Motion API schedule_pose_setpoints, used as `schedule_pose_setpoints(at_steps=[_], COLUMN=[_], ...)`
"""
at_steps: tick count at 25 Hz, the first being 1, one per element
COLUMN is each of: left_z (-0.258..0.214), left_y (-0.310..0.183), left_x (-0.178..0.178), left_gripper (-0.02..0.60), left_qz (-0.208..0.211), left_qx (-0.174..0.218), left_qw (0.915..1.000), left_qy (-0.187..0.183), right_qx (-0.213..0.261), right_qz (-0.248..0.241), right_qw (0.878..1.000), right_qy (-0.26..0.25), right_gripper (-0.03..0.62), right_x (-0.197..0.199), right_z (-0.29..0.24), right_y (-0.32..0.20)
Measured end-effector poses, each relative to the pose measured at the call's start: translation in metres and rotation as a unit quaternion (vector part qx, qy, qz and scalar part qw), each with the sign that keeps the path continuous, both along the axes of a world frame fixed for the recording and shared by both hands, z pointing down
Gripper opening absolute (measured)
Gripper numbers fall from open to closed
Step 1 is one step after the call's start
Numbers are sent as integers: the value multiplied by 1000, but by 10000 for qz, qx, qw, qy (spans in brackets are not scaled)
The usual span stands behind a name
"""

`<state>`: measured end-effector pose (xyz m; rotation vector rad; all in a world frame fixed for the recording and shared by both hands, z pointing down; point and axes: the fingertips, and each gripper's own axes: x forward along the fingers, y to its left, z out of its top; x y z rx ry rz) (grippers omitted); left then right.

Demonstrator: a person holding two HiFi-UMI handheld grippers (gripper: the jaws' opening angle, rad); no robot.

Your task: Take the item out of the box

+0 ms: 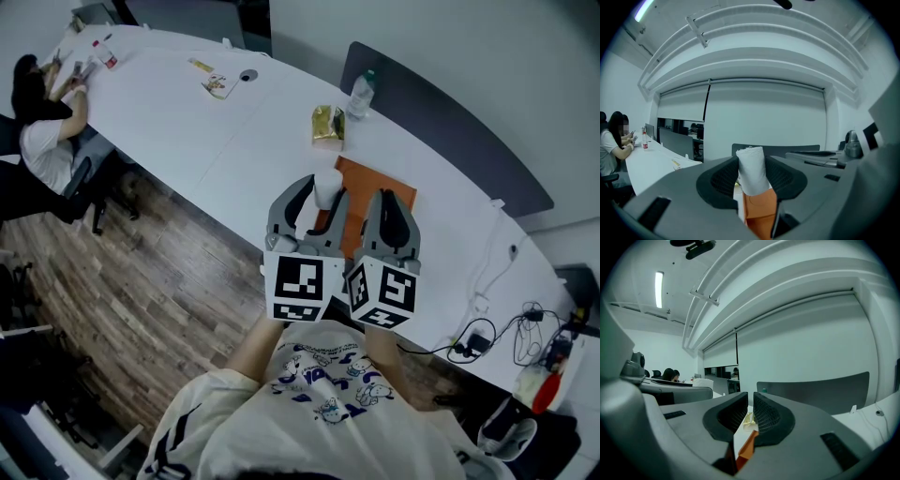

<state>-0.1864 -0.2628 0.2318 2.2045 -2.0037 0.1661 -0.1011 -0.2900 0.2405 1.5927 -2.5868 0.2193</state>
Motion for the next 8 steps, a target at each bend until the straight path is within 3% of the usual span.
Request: schedule_pose_setpoints(at_steps=[8], left_z=[1], left_y=[-4], left_x=[2], left_gripper=[190], left_qz=[41], left_qx=[-16], left_qw=[10000], left_qy=[-31], right_qx=[-5], right_qz=[-4], right_qw=[10000], right_qy=[-23], right_gripper=[57], right_x=[0], right_z=[1], right_y=[-3])
